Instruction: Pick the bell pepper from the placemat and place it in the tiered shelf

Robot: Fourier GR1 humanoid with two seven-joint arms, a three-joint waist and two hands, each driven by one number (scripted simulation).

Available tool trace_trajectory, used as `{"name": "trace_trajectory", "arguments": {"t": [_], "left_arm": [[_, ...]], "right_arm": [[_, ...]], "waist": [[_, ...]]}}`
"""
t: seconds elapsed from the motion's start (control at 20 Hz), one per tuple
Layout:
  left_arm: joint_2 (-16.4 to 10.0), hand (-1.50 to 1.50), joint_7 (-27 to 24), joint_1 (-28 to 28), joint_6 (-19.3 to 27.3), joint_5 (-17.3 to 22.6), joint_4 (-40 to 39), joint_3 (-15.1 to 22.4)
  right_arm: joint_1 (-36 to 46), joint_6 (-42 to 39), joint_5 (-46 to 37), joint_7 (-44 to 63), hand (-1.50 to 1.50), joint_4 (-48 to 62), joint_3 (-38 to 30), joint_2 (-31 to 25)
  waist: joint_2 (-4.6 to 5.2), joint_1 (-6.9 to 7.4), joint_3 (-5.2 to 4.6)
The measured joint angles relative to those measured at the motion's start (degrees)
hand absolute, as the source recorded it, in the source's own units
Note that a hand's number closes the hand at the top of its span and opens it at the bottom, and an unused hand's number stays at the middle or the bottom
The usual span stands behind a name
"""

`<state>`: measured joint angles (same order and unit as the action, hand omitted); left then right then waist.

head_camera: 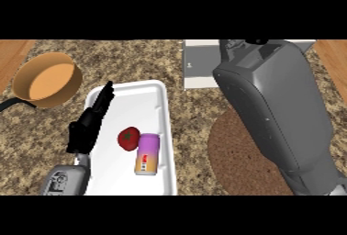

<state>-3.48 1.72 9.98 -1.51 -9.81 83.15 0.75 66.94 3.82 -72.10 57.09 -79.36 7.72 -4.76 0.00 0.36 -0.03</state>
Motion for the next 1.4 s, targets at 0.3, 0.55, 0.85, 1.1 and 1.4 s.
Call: {"name": "trace_trajectory", "arguments": {"t": [0.3, 0.55, 0.85, 1.1, 1.4], "left_arm": [[0.14, 0.0, -0.19, 0.03, -0.15, 0.01, 0.1, 0.14], [0.38, 0.0, -0.72, -0.07, -0.25, 0.11, -0.45, 0.16], [0.15, 0.0, -0.29, 0.95, -0.43, 0.24, -0.43, -0.11], [-0.21, 0.0, -0.28, 0.09, -0.98, 0.34, 0.33, 0.0], [0.44, 0.0, -0.06, 0.18, -0.35, -0.16, 0.34, 0.36]], "right_arm": [[0.07, 4.2, -2.96, -4.39, 1.5, 7.46, -1.11, -1.53], [0.29, 11.88, -3.82, -9.81, 1.5, 15.34, -2.2, -1.78], [-0.29, 24.2, 2.19, -15.38, 1.5, 18.53, -8.06, -1.5], [0.36, 31.05, 7.75, -22.1, 1.5, 23.99, -11.83, -1.89], [1.69, 34.67, 13.52, -30.03, 1.5, 30.33, -15.2, -3.8]], "waist": [[0.09, 0.22, 0.0], [0.2, 0.41, 0.0], [0.37, 0.71, 0.06], [0.33, 0.77, 0.04], [0.29, 0.64, 0.02]]}}
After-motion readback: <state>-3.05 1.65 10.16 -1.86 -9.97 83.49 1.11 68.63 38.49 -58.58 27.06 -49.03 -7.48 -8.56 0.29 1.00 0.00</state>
